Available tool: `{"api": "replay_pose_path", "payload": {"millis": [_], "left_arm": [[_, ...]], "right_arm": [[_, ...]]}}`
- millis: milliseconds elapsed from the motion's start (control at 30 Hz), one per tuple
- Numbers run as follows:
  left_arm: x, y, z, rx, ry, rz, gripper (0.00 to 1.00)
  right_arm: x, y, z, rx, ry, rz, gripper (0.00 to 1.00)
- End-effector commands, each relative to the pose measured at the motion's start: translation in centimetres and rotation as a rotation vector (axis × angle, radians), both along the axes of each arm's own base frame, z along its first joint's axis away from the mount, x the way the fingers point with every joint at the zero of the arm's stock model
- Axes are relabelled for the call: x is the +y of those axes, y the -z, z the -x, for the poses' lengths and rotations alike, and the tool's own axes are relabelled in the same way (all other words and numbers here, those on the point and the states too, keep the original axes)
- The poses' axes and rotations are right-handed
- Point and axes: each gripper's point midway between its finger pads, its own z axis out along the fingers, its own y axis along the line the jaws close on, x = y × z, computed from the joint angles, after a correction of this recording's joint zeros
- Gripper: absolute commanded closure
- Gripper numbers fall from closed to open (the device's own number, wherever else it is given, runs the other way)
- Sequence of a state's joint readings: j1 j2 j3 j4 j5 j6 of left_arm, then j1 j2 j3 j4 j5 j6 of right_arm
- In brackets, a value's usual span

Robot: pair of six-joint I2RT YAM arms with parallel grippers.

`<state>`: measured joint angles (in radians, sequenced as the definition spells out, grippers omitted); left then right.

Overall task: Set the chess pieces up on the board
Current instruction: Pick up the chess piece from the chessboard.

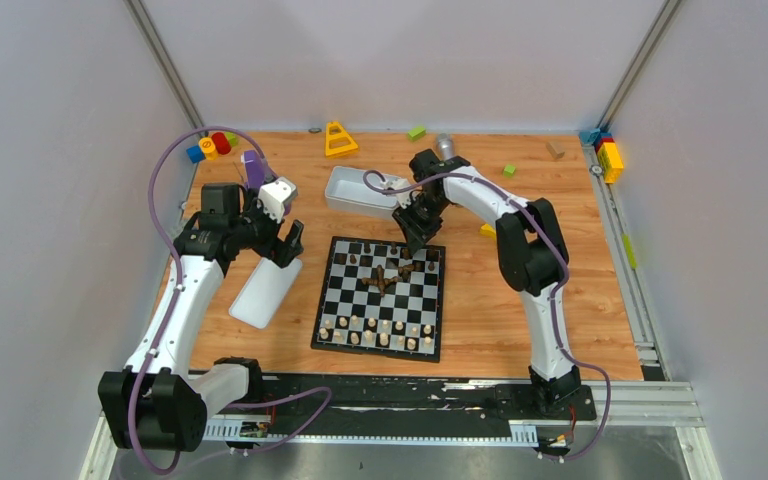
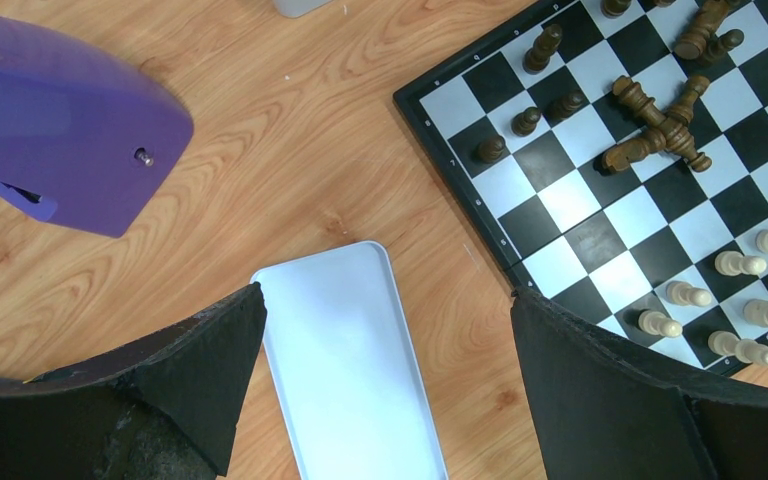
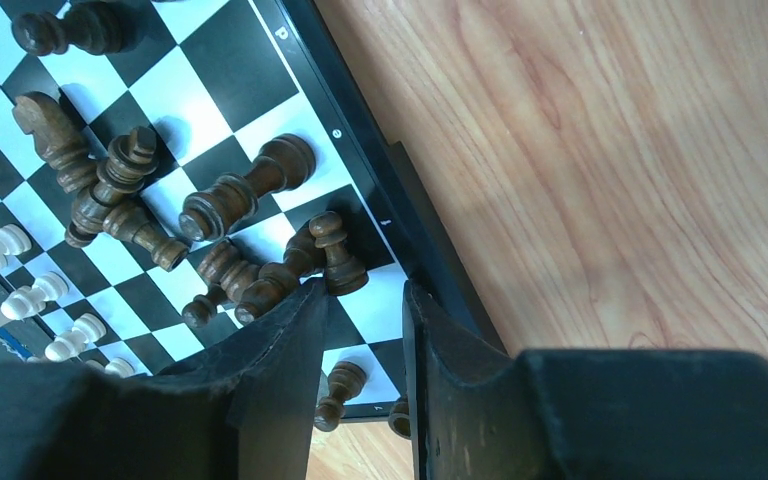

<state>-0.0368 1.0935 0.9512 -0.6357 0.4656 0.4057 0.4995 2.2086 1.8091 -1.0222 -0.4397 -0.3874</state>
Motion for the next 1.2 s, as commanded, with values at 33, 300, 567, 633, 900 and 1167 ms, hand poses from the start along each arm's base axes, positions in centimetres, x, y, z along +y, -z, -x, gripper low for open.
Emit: {"api": "replay_pose_path", "payload": {"millis": [33, 300, 567, 633, 900, 1167], "left_arm": [[0.0, -1.5, -0.2, -0.041, 0.002, 0.012, 0.00], [0.1, -1.4, -0.2, -0.040, 0.001, 0.007, 0.00], [0.0, -1.3, -0.2, -0.040, 0.002, 0.008, 0.00], [0.1, -1.3, -0.2, -0.039, 0.002, 0.007, 0.00], [0.1, -1.3, -0.1, -0.038, 0.002, 0.007, 0.00], [0.1, -1.2, 0.0, -0.037, 0.002, 0.004, 0.00]], "right_arm": [[1.7, -1.6, -1.3, -0.069, -0.037, -0.054, 0.66], [1.8, -0.9, -1.3, -0.061, -0.048, -0.042, 0.67], [2.1, -0.3, -0.9, -0.049, -0.059, -0.036, 0.68], [2.3, -0.2, -0.8, -0.048, -0.062, -0.035, 0.68], [2.6, 0.0, -1.0, -0.055, -0.071, -0.032, 0.68], [2.0, 0.7, -0.6, -0.059, -0.079, 0.011, 0.68]]}}
